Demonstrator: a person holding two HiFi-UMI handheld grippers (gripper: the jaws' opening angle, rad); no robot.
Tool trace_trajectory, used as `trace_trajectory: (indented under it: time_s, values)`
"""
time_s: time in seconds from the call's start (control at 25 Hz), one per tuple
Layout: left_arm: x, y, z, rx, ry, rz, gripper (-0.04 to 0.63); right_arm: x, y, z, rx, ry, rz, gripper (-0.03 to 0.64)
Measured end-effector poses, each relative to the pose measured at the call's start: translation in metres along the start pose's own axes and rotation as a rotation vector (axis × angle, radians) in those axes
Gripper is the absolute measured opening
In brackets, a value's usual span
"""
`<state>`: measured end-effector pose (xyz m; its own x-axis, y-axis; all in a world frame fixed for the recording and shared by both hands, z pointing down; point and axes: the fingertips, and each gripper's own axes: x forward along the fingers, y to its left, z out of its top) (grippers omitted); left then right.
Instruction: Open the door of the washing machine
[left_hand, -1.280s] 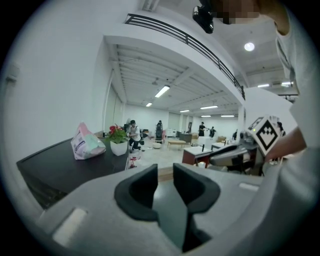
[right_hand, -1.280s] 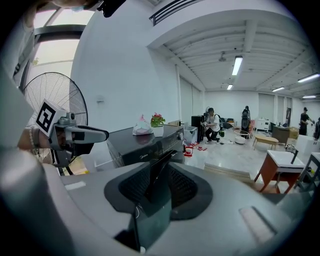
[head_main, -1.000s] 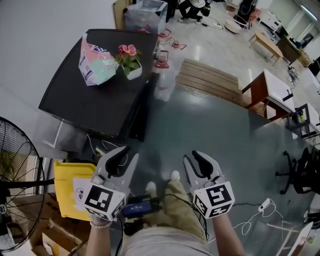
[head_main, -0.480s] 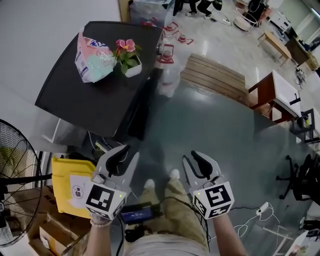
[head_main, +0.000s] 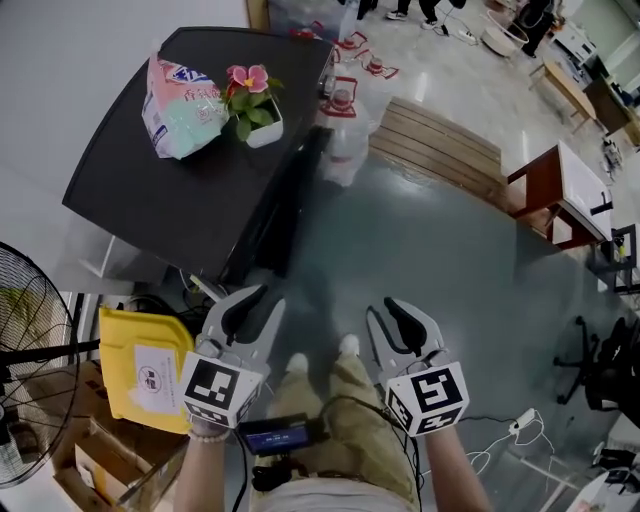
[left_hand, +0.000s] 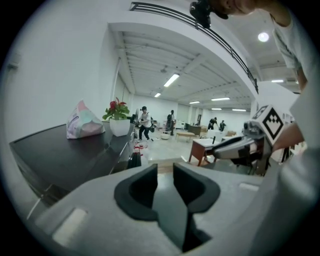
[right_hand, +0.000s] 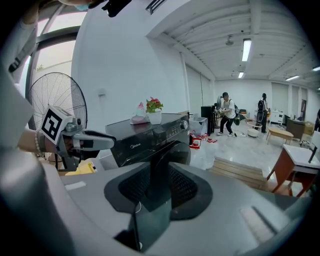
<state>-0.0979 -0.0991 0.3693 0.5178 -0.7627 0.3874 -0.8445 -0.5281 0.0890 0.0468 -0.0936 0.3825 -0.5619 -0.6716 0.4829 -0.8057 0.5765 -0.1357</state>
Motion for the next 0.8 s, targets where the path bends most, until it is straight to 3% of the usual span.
trace_trajectory:
  time_s: [0.8]
  values:
    - [0.072, 0.019, -0.086, -0.018, 0.128, 0.068, 0.092, 0.041, -0.042, -0.03, -0.004, 0.031, 0.031, 0.095]
